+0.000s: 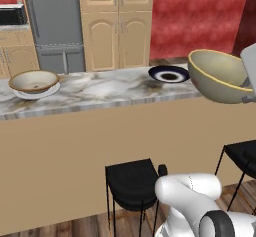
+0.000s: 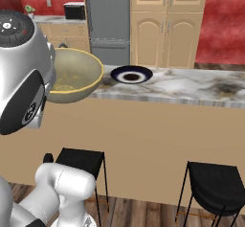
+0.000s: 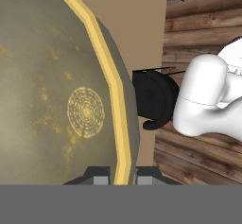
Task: Move the bowls from the cabinet to the plates on the dining table.
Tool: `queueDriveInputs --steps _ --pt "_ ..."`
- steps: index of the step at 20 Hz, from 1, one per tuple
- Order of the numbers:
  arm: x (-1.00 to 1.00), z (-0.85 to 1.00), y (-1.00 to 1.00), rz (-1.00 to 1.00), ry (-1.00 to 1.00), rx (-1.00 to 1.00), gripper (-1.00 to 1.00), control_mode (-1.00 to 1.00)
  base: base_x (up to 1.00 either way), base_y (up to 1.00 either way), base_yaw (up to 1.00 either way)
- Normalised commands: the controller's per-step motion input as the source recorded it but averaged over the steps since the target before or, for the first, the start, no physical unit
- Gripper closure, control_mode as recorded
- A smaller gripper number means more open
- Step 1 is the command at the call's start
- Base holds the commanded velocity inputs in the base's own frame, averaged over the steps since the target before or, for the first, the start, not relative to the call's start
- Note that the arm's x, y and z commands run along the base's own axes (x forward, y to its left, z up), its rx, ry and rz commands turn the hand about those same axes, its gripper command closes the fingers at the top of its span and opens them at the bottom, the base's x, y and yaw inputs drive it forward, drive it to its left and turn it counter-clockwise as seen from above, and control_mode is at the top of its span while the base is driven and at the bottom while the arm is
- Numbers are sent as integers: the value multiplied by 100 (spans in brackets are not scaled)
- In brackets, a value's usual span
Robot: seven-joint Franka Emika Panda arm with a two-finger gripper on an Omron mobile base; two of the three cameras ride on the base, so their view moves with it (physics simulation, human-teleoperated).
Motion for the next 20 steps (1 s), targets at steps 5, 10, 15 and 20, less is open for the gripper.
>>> queueDriveInputs --steps 5,10,15,20 --pt "0 0 0 0 0 0 100 100 0 0 0" --pt "0 0 0 0 0 0 100 100 5 0 0" --pt "39 0 -16 0 1 0 100 -100 0 0 0" --pt "56 0 -44 4 5 0 100 -100 0 0 0"
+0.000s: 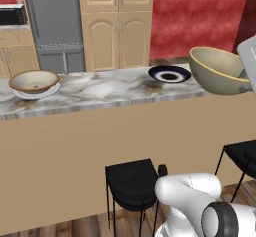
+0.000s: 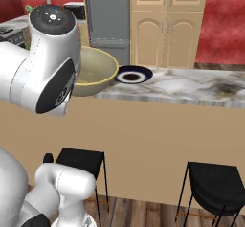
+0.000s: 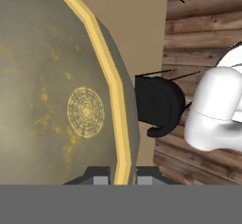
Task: Move the bowls from the cabinet to the plates on the dining table.
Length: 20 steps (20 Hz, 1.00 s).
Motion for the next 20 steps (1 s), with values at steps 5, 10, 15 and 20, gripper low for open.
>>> queueDriveInputs --steps 5,10,15,20 --pt "47 0 -46 9 3 0 100 -100 0 0 0" --pt "36 0 -24 13 2 0 100 -100 0 0 0" --pt "30 0 0 15 1 -1 100 -100 0 0 0" --pt "6 5 26 13 0 -7 100 -100 0 0 0"
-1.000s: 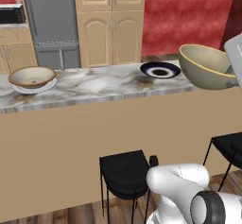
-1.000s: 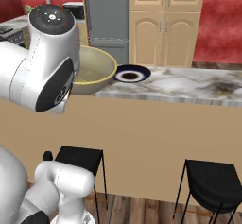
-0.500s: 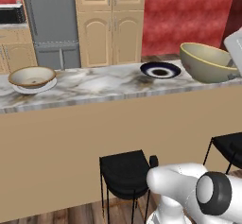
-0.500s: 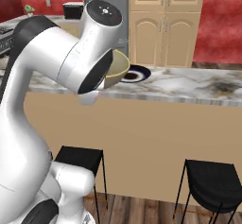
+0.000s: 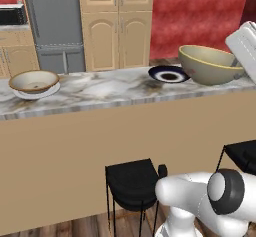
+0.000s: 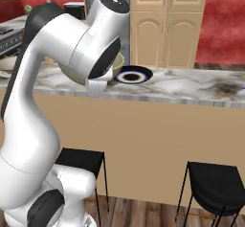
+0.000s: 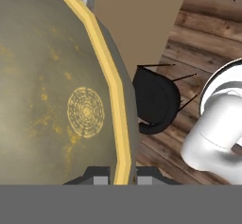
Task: Move the bowls from the cabinet to the plates on the dining table.
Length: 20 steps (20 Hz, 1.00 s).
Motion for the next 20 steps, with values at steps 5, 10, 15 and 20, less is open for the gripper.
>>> queueDriveInputs --steps 5,10,15,20 --pt "12 0 45 10 5 -1 100 -100 0 0 0" --pt "36 0 10 5 4 -5 100 -100 0 0 0" --pt "43 0 -2 0 0 -1 100 -100 0 0 0" --pt "8 0 -5 0 0 -1 100 -100 0 0 0"
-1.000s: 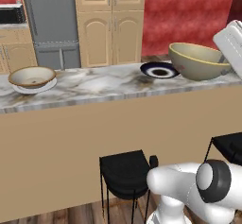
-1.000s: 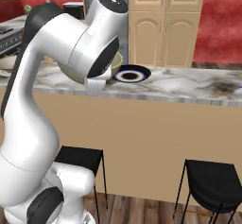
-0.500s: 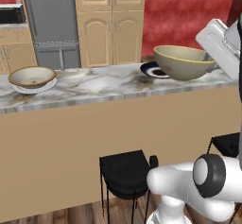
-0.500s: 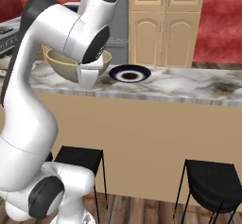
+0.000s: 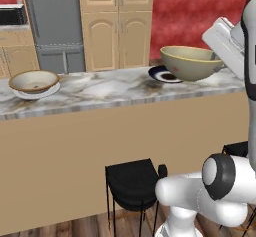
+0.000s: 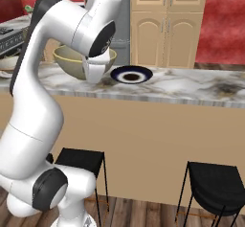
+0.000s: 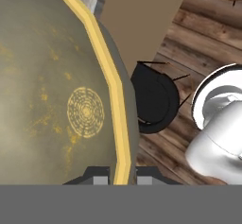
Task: Move the bowls from the cabinet to the plates on the dining table.
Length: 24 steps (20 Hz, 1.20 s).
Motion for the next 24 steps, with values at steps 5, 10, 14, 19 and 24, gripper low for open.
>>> queueDriveInputs --steps 5,10,14,19,24 --pt "0 -1 -2 0 -1 -3 100 -100 0 0 0" --pt "0 -7 0 0 -7 -9 100 -100 0 0 0" --pt "4 -7 -1 0 -13 -11 100 -100 0 0 0" --pt "16 -1 -9 0 -18 -9 100 -100 0 0 0" --pt "29 0 -3 0 -5 0 100 -100 0 0 0"
